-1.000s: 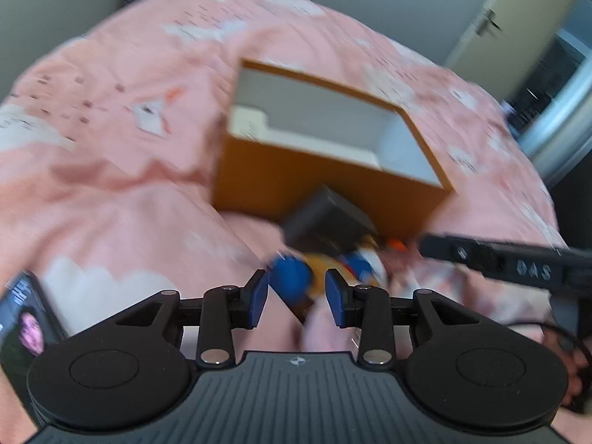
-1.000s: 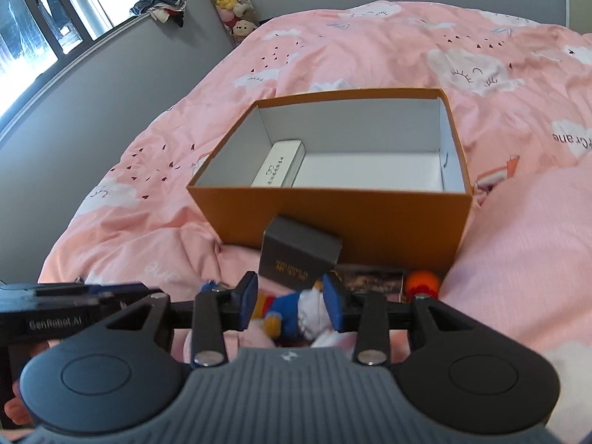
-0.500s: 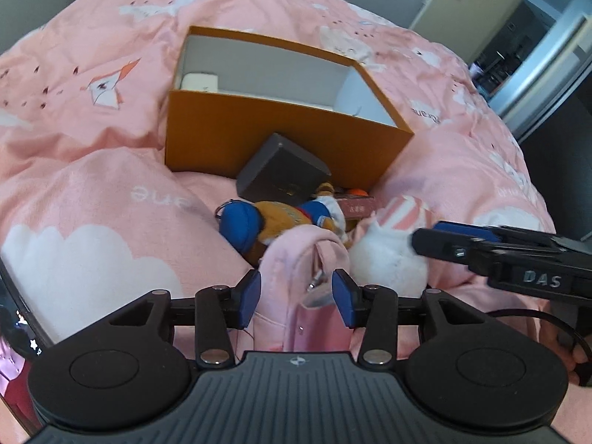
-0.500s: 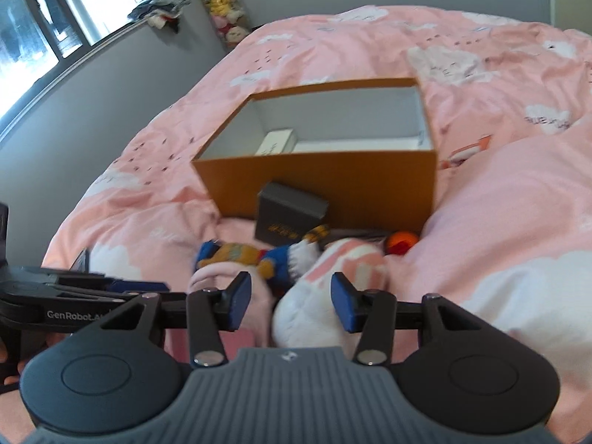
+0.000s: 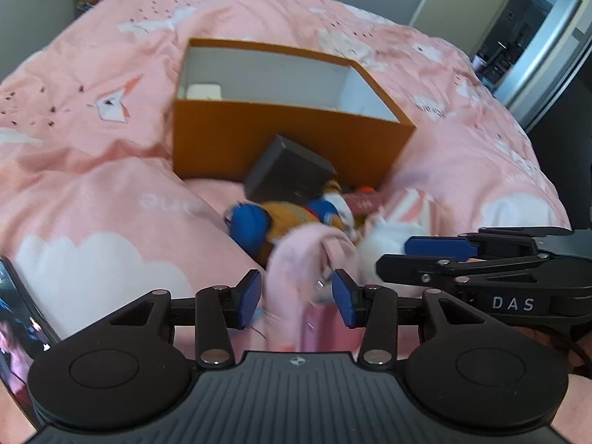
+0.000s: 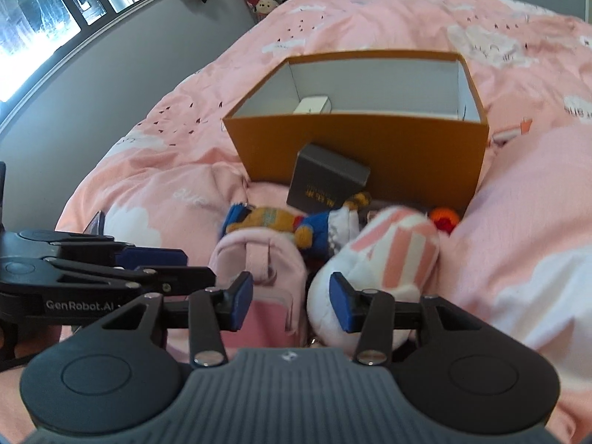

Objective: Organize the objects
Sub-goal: 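Move both grippers back toward the pile of items beside the box, then grasp the dark gray box with the left gripper and lift it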

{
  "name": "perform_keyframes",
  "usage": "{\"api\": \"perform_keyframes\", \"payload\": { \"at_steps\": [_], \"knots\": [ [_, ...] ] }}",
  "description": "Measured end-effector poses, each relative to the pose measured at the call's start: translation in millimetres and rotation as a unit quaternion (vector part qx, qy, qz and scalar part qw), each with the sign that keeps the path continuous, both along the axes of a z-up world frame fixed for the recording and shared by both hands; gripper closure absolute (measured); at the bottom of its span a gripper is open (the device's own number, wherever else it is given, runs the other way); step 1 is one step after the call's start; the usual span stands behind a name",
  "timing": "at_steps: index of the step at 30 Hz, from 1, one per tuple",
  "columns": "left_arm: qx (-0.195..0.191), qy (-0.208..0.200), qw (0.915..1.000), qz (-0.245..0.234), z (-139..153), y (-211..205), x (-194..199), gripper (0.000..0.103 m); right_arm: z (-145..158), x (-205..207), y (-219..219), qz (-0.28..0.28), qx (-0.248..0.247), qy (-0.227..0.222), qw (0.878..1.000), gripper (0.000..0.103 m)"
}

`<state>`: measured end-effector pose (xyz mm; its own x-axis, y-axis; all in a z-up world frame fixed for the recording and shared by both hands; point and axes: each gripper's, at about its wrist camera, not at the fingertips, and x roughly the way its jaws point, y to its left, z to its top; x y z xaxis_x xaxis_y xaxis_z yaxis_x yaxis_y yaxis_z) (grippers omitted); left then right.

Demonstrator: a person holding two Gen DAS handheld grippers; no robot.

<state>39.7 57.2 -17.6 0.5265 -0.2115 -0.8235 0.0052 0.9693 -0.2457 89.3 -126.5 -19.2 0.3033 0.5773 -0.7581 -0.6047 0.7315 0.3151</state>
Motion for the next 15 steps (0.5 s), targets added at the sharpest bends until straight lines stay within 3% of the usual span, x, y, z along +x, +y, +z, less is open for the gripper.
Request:
{"api": "perform_keyframes", "payload": {
  "at_steps": [7,12,15],
  "knots": [
    [-0.007,-0.009,0.9999,0.012,2.8,13.4,26.8,0.051,3.8,34.6,10.3,0.0,-0.001,0.012,1.0,0.058],
    [0.01,-0.018,0.9997,-0.015,3.8,10.0,56.1,0.051,13.3,72.2,19.0,-0.008,-0.037,-0.003,0.999,0.057],
    [-0.007,-0.016,0.9998,0.008,-0.8,12.6,75.3,0.049,4.7,102.1,21.2,-0.023,-0.065,0.023,0.997,0.057]
  ]
}}
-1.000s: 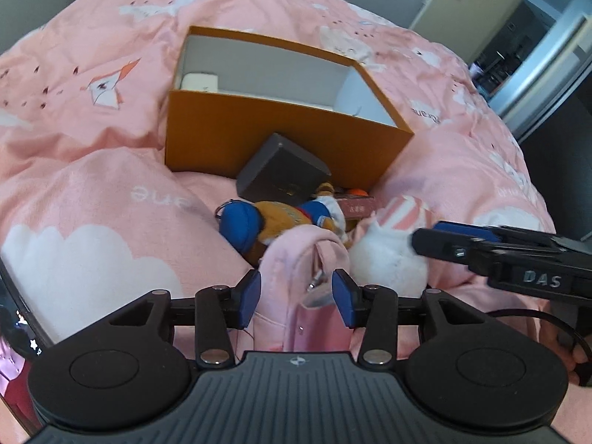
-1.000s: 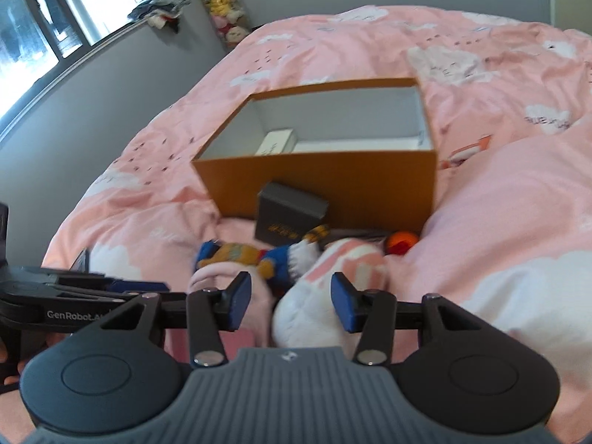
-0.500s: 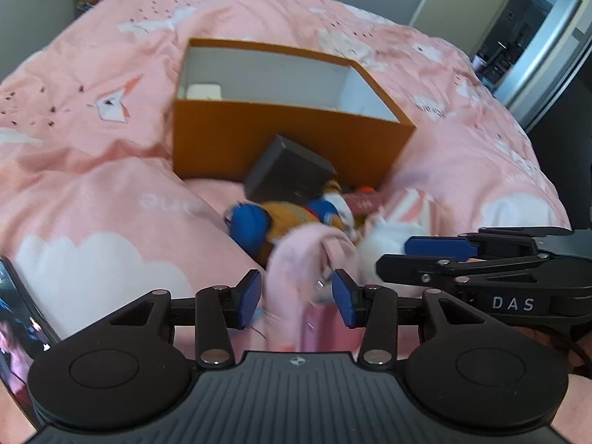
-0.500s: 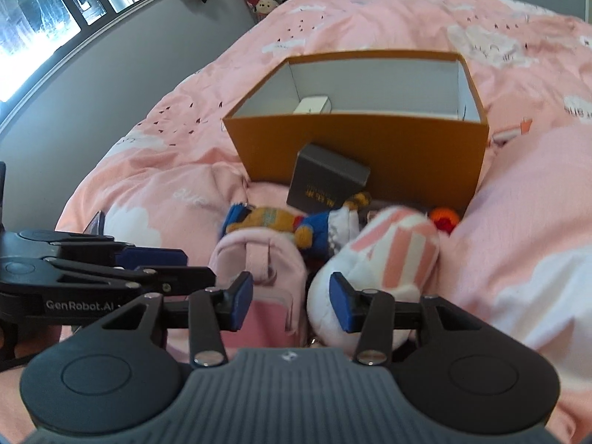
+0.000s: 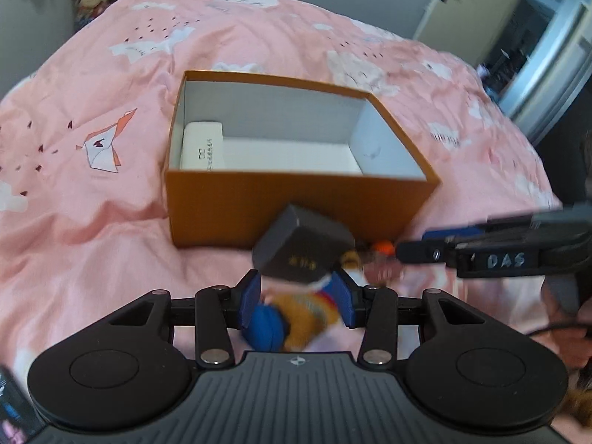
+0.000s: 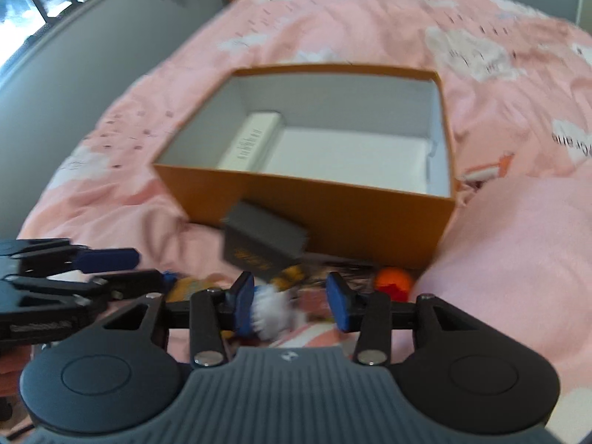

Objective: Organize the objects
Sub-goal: 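Grasp the dark gray box with the left gripper and lift it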

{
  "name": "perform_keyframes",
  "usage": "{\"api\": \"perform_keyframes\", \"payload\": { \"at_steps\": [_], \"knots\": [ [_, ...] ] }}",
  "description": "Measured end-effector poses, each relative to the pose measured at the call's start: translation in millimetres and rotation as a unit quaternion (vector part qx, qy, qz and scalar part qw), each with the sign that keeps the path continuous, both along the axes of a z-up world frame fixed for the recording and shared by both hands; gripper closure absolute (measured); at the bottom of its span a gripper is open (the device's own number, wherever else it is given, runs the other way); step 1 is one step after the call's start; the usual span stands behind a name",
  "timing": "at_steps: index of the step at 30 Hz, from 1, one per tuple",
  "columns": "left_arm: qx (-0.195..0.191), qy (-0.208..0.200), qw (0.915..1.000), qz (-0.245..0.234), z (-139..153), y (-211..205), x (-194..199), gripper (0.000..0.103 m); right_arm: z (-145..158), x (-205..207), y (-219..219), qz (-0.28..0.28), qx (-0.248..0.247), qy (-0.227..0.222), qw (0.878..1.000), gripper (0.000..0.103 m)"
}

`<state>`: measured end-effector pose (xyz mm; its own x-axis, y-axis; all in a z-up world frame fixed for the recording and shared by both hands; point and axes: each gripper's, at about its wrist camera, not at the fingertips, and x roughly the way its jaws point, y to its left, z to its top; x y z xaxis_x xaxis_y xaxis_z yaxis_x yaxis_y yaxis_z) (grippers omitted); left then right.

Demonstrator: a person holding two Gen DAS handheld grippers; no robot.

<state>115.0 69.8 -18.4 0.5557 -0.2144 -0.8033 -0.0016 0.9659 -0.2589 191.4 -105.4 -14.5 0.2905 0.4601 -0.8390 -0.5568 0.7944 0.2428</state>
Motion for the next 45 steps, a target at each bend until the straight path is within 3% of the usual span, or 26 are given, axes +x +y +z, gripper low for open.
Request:
{"api": "perform_keyframes", "payload": {
  "at_steps": [2,5,8,11,18,21,23,25,29,32,38,43,45],
  "knots": [
    [-0.014,-0.005,0.9998,0.01,-3.9,1.3,12.1,0.047,-10.0,17.1,0.1,-0.01,-0.006,0.025,1.0,0.056],
    [0.002,-0.007,1.0,0.002,-9.4,-5.9,26.5,0.046,-21.9,32.5,1.0,-0.021,0.01,0.056,0.998,0.057],
    [-0.012,0.006,0.9994,0.032,-16.7,-4.7,38.2,0.046,-28.1,41.5,6.8,-0.038,0.022,0.062,0.997,0.057],
    [-0.04,0.016,0.9973,0.059,-21.5,1.2,46.8,0.046,-35.4,49.3,13.9,-0.051,0.016,0.056,0.997,0.064],
    [-0.043,0.032,0.9965,0.065,-27.4,6.0,59.1,0.046,-58.2,59.9,23.5,-0.052,0.027,0.094,0.994,0.076],
    [-0.016,0.028,0.9993,0.018,-26.5,0.1,60.1,0.046,-60.5,59.2,23.1,-0.043,0.047,0.113,0.992,0.082],
    [0.033,0.016,0.9984,-0.042,-23.9,-8.7,57.0,0.046,-60.5,58.0,23.0,-0.04,0.049,0.113,0.992,0.083],
    [0.086,0.005,0.992,-0.092,-21.7,-17.0,53.8,0.046,-62.7,57.4,21.9,-0.034,0.056,0.124,0.99,0.086],
    [0.141,-0.021,0.9722,-0.185,-17.1,-27.5,51.7,0.046,-66.9,50.5,21.8,-0.025,0.057,0.133,0.989,0.087],
    [0.173,-0.025,0.9484,-0.265,-18.4,-39.0,52.9,0.046,-67.9,48.3,21.3,-0.025,0.057,0.134,0.989,0.087],
    [0.257,-0.013,0.8788,-0.402,-35.1,-69.9,49.0,0.046,-67.8,41.3,20.2,-0.022,0.055,0.126,0.99,0.087],
    [0.327,-0.006,0.8182,-0.473,-50.7,-92.4,48.6,0.046,-70.0,40.6,17.3,-0.023,0.061,0.127,0.99,0.087],
    [0.344,-0.001,0.8004,-0.491,-59.4,-96.8,50.7,0.047,-71.3,40.7,17.2,-0.022,0.063,0.127,0.99,0.087]
  ]
}}
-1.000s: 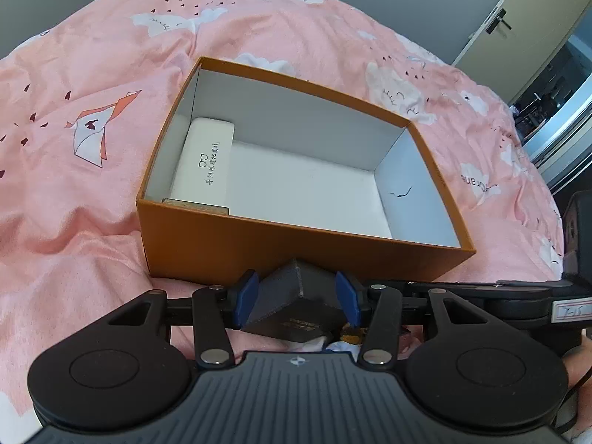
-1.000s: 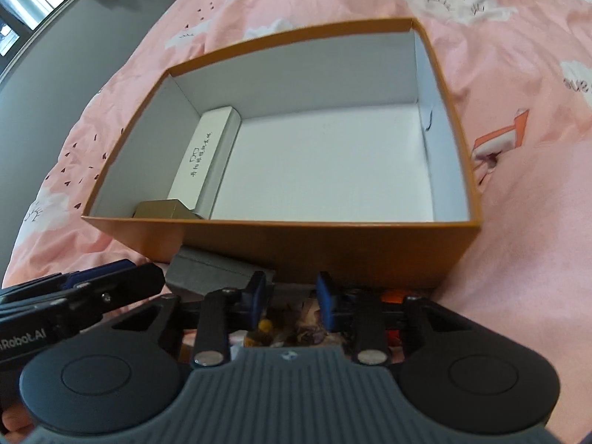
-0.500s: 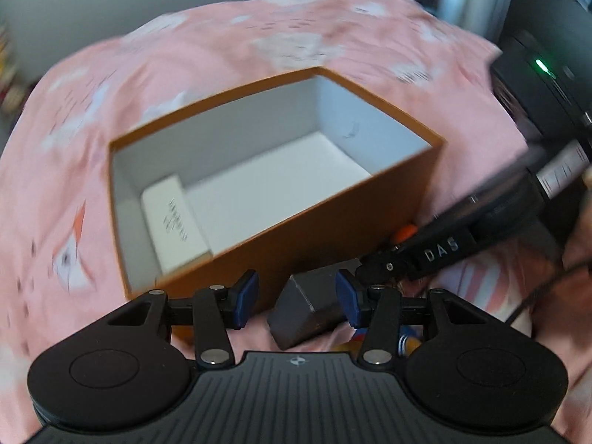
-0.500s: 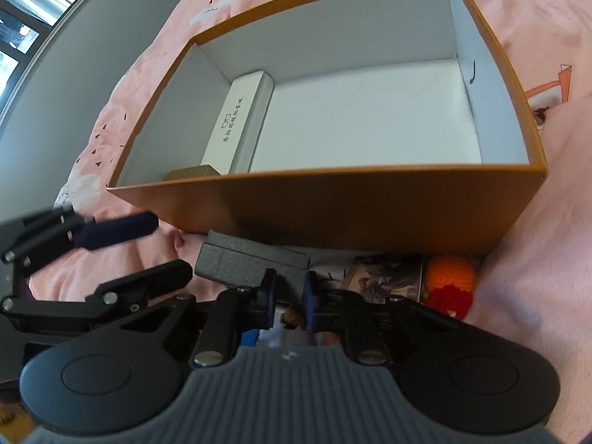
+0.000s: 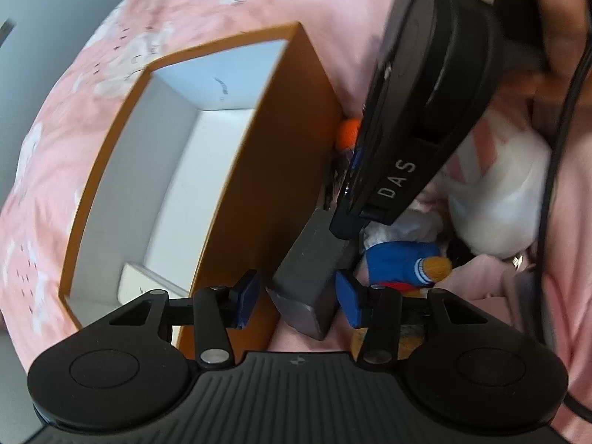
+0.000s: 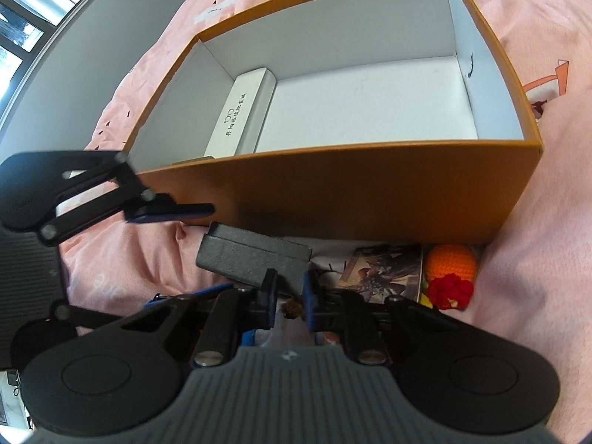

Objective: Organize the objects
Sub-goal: 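Grasp the dark gray box with the left gripper and lift it, then carry the gray box toward the orange box while the right gripper grasps the red photo card box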

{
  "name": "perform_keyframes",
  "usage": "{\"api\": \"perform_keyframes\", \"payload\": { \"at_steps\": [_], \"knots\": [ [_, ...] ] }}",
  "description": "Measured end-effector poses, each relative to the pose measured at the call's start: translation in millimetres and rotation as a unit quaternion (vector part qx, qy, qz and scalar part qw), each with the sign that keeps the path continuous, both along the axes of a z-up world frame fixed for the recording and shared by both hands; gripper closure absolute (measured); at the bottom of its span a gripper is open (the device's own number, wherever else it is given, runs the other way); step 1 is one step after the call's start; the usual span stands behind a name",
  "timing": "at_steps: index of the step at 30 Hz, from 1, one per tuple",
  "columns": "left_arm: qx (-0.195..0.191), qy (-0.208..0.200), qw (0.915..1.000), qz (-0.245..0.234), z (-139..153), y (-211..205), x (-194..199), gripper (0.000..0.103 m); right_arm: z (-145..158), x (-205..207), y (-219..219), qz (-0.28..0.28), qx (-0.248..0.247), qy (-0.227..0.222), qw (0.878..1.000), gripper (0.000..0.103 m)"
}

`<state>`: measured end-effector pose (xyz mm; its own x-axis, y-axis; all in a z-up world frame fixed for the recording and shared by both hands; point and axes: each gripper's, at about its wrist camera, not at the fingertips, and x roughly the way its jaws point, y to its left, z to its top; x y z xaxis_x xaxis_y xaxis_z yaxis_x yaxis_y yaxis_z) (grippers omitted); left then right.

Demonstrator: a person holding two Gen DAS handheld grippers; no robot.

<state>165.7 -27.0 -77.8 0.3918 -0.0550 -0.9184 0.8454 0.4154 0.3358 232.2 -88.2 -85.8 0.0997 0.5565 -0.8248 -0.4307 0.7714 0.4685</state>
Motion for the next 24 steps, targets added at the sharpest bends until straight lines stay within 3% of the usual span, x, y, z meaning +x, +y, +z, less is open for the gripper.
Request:
{"api": "perform_keyframes", "payload": {
  "at_steps": [5,11,14,16,19,24],
  "knots": [
    [0.025,0.016,0.9993,-0.022,-12.3,-9.7,7.6,0.048,-1.8,-0.4,0.0,0.006,-0.003,-0.002,1.0,0.087],
    [0.013,0.014,0.9998,-0.003,-16.2,-6.1,3.4,0.052,5.2,4.6,-2.6,0.016,-0.004,-0.002,1.0,0.084],
    [-0.005,0.031,0.9993,0.02,-11.2,3.7,3.6,0.056,20.2,13.7,-13.3,0.002,-0.013,-0.019,1.0,0.074],
    [-0.021,0.051,0.9982,0.025,-5.9,10.3,3.1,0.058,26.5,20.3,-18.1,-0.001,-0.042,-0.029,0.999,0.058],
    [-0.027,0.074,0.9965,0.028,-6.2,14.1,5.4,0.058,23.3,29.3,-17.4,0.008,-0.089,-0.021,0.996,0.055],
    [-0.022,0.088,0.9948,0.046,-19.5,11.6,15.7,0.059,3.4,37.6,-6.2,0.023,-0.112,0.028,0.993,0.044]
  ]
}}
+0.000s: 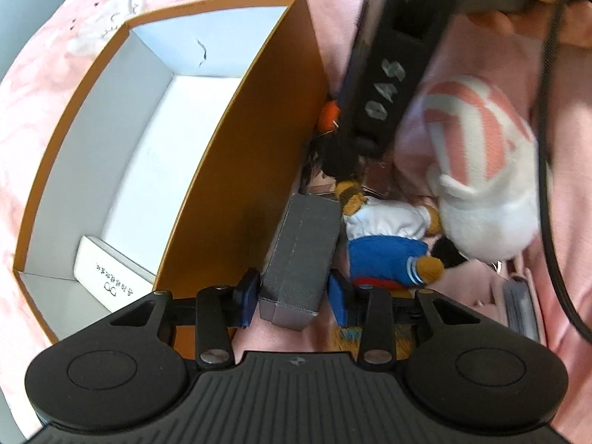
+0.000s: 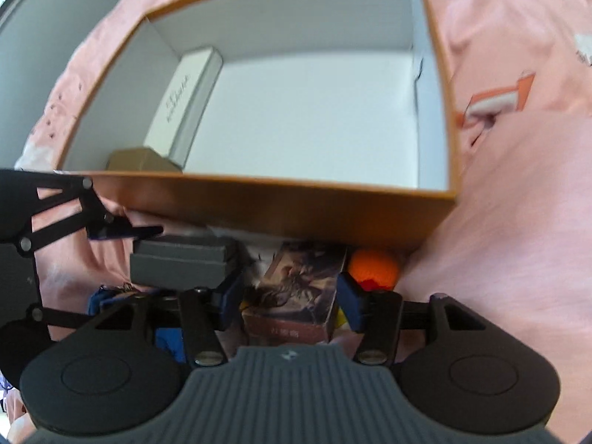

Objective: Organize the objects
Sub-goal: 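Carry the gray box toward the orange box while the right gripper grasps the red photo card box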

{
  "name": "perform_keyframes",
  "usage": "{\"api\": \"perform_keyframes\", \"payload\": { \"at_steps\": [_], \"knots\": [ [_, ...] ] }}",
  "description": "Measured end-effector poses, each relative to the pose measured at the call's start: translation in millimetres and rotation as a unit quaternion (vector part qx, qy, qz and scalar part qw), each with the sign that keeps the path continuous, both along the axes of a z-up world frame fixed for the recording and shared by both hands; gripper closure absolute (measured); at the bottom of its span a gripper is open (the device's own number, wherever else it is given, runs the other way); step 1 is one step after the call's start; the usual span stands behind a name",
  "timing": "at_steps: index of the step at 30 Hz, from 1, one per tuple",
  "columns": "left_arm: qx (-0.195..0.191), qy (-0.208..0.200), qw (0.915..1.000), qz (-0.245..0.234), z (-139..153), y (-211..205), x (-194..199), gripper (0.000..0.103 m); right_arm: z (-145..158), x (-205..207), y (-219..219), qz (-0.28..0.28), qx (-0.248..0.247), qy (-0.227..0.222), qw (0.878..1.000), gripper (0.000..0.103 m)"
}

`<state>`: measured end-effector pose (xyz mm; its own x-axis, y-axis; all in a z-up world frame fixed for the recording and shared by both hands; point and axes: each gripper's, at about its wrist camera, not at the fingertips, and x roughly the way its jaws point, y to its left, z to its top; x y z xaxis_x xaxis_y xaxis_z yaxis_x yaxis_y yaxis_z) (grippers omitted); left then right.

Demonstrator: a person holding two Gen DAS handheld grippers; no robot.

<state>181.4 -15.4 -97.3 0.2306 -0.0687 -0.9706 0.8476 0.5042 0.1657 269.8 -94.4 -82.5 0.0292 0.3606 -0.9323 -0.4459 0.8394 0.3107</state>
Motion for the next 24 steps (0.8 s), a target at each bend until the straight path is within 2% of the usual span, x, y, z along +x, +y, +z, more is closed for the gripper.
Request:
{"api": "perform_keyframes", "payload": {
  "at_steps": [3,6,9,14,20,24],
  "knots": [
    [-0.003,-0.007,0.9999,0.015,-1.1,1.1,-0.7,0.059,-8.4,3.3,5.1,-0.002,-0.011,0.014,1.0,0.041],
    [-0.023,-0.007,0.9986,0.047,6.4,10.8,-1.4,0.059,-15.7,7.7,8.2,-0.005,-0.02,0.027,0.999,0.039],
    [-0.049,-0.001,0.9945,0.093,19.1,25.7,1.9,0.06,-23.6,11.4,14.0,0.002,-0.037,0.038,0.999,0.037],
    [-0.089,0.011,0.9866,0.136,47.5,46.0,8.2,0.063,-35.9,14.2,15.3,0.004,-0.048,0.05,0.998,0.038],
    [-0.14,0.012,0.9763,0.165,84.9,77.7,23.8,0.063,-16.9,6.2,3.1,0.006,-0.034,0.026,0.999,0.039],
    [-0.173,-0.001,0.9683,0.181,109.4,72.0,15.3,0.063,10.5,-2.0,-15.6,-0.001,-0.006,0.001,1.0,0.041]
  ]
}}
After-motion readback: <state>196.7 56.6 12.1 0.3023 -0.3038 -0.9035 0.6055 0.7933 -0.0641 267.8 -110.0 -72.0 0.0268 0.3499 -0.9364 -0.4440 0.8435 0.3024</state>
